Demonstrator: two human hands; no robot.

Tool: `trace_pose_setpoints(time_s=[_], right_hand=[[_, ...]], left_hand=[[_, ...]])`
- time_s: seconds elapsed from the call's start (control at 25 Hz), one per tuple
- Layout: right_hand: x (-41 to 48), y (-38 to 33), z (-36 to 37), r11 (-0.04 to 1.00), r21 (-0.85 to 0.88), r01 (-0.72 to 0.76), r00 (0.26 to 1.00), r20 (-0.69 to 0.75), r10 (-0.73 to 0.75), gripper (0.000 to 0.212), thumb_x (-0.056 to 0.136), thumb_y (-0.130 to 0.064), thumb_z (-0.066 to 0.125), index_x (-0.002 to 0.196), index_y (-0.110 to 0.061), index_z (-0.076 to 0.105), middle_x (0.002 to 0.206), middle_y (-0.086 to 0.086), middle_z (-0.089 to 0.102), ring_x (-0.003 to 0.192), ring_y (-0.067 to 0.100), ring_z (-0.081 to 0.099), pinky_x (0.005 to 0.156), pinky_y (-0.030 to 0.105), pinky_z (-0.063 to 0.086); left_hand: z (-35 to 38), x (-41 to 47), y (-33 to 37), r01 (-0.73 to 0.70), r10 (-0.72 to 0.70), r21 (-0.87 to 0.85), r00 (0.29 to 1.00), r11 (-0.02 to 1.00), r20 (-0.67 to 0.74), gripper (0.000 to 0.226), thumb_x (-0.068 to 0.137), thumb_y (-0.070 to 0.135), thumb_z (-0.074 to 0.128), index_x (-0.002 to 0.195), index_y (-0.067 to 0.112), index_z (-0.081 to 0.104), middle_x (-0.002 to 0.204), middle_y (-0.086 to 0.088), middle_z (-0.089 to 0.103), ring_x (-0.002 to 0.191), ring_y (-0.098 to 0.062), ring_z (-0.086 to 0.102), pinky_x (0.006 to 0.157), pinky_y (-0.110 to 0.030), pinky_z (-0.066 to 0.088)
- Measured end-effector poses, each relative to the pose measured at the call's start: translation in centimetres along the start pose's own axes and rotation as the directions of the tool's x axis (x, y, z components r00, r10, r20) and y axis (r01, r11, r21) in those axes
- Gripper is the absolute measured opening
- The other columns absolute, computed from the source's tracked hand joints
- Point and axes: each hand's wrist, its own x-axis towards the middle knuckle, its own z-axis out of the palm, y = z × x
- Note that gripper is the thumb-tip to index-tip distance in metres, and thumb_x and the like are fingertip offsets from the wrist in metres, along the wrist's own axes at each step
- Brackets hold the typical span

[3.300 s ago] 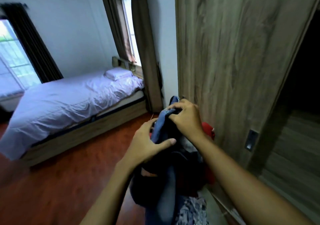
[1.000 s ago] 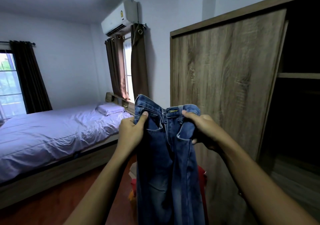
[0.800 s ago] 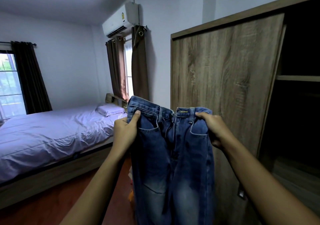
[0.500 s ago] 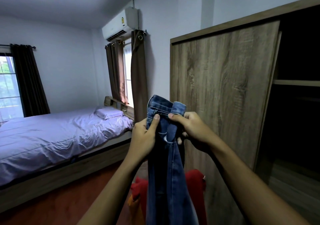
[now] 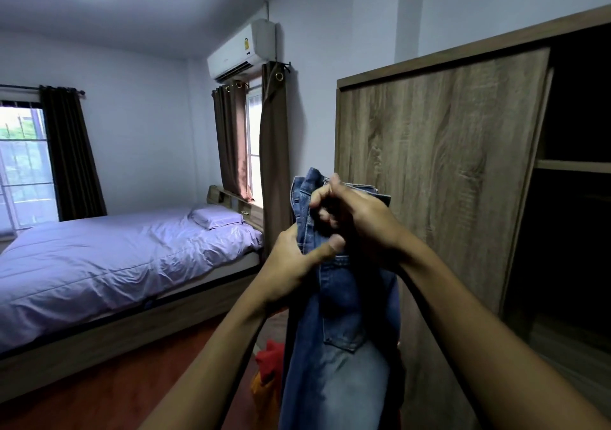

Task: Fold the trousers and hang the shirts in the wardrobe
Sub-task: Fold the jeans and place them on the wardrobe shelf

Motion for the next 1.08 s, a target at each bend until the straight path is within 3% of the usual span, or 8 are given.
trace_pose_setpoints(time_s=[0.2, 0.36, 0.44, 0.52, 0.64, 0.8, 0.92, 1.08], right_hand=[[-0.4, 0.4, -1.7, 0.964, 0.224, 0.143, 0.986, -0.118, -0.119, 0.031, 0.098, -0.039, 0.050, 0.073, -0.021, 0.049, 0.065, -0.001, 0.037, 0.054, 0.011, 0.029, 0.047, 0.024, 0.018], [-2.7, 2.7, -4.3, 0.873, -0.384, 0.301, 0.771, -0.440, -0.460, 0.049, 0.071, -0.046, 0.079, 0.105, -0.026, 0.051, 0.098, -0.007, 0.056, 0.087, 0.006, 0.056, 0.072, 0.020, 0.047], [-3.5, 4.4, -5.4, 0.919, -0.378, 0.114, 0.897, -0.358, -0.258, 0.087, 0.061, -0.048, 0.087, 0.133, -0.031, 0.041, 0.122, -0.010, 0.055, 0.112, -0.001, 0.054, 0.096, 0.021, 0.045], [-4.0, 6.0, -5.3, 0.970, -0.229, -0.077, 0.994, -0.097, 0.056, 0.083, 0.069, -0.031, 0.087, 0.140, -0.023, 0.045, 0.127, -0.005, 0.064, 0.116, 0.008, 0.062, 0.104, 0.035, 0.047], [-3.4, 5.6, -4.9, 0.951, -0.281, -0.126, 0.992, -0.063, 0.113, 0.031, 0.078, -0.025, 0.079, 0.100, -0.003, 0.073, 0.096, 0.006, 0.077, 0.090, 0.019, 0.073, 0.086, 0.041, 0.056], [-1.0, 1.1, -3.8, 0.970, -0.240, 0.031, 0.974, -0.211, -0.083, 0.034, 0.090, -0.028, 0.066, 0.060, -0.011, 0.063, 0.058, -0.001, 0.063, 0.055, 0.010, 0.058, 0.054, 0.024, 0.043], [0.9, -2.2, -2.3, 0.976, -0.171, 0.137, 0.941, -0.284, -0.183, 0.031, 0.097, -0.028, 0.057, 0.076, -0.008, 0.067, 0.069, 0.001, 0.070, 0.066, 0.013, 0.065, 0.059, 0.024, 0.050], [2.2, -4.5, -2.2, 0.978, -0.052, 0.203, 0.894, -0.396, -0.207, 0.039, 0.100, -0.033, 0.053, 0.100, 0.002, 0.068, 0.089, 0.011, 0.072, 0.080, 0.018, 0.069, 0.068, 0.028, 0.056]], left_hand=[[-1.4, 0.1, -1.0, 0.048, -0.062, -0.139, 0.993, 0.989, -0.097, 0.025, 0.086, 0.039, 0.071, 0.088, 0.014, 0.075, 0.092, -0.009, 0.075, 0.088, -0.025, 0.068, 0.087, -0.048, 0.052], [-2.9, 0.6, -0.5, 0.021, -0.039, -0.094, 0.981, 0.995, -0.188, 0.031, 0.086, 0.038, 0.066, 0.090, 0.008, 0.074, 0.094, -0.012, 0.077, 0.087, -0.025, 0.072, 0.087, -0.042, 0.053], [-3.9, 1.0, 0.6, -0.017, -0.004, -0.077, 0.966, 0.997, -0.259, 0.027, 0.081, 0.037, 0.064, 0.083, 0.011, 0.072, 0.083, -0.003, 0.077, 0.078, -0.017, 0.070, 0.080, -0.035, 0.054], [-4.6, 1.5, 1.9, -0.076, 0.060, -0.044, 0.956, 0.996, -0.287, 0.026, 0.081, 0.037, 0.064, 0.082, 0.013, 0.071, 0.077, 0.004, 0.075, 0.073, -0.012, 0.068, 0.074, -0.030, 0.055], [-5.3, 2.3, 3.5, -0.141, 0.162, 0.100, 0.957, 0.985, -0.240, 0.019, 0.085, 0.032, 0.063, 0.080, 0.014, 0.069, 0.069, 0.011, 0.071, 0.065, 0.000, 0.061, 0.060, -0.020, 0.050], [-7.2, 4.2, 6.5, -0.199, 0.262, 0.220, 0.914, 0.955, -0.310, 0.022, 0.095, 0.020, 0.063, 0.073, 0.018, 0.066, 0.063, 0.018, 0.062, 0.060, 0.007, 0.050, 0.056, -0.019, 0.043], [-7.5, 4.9, 10.0, -0.229, 0.286, 0.190, 0.879, 0.955, -0.381, 0.032, 0.100, 0.029, 0.055, 0.070, 0.018, 0.059, 0.051, 0.021, 0.060, 0.052, 0.010, 0.052, 0.052, -0.012, 0.043], [-8.3, 3.4, 7.5, 0.030, -0.037, -0.091, 0.996, 0.995, -0.077, 0.072, 0.066, 0.065, 0.078, 0.110, 0.008, 0.068, 0.101, -0.004, 0.077, 0.094, -0.018, 0.072, 0.078, -0.029, 0.058]])
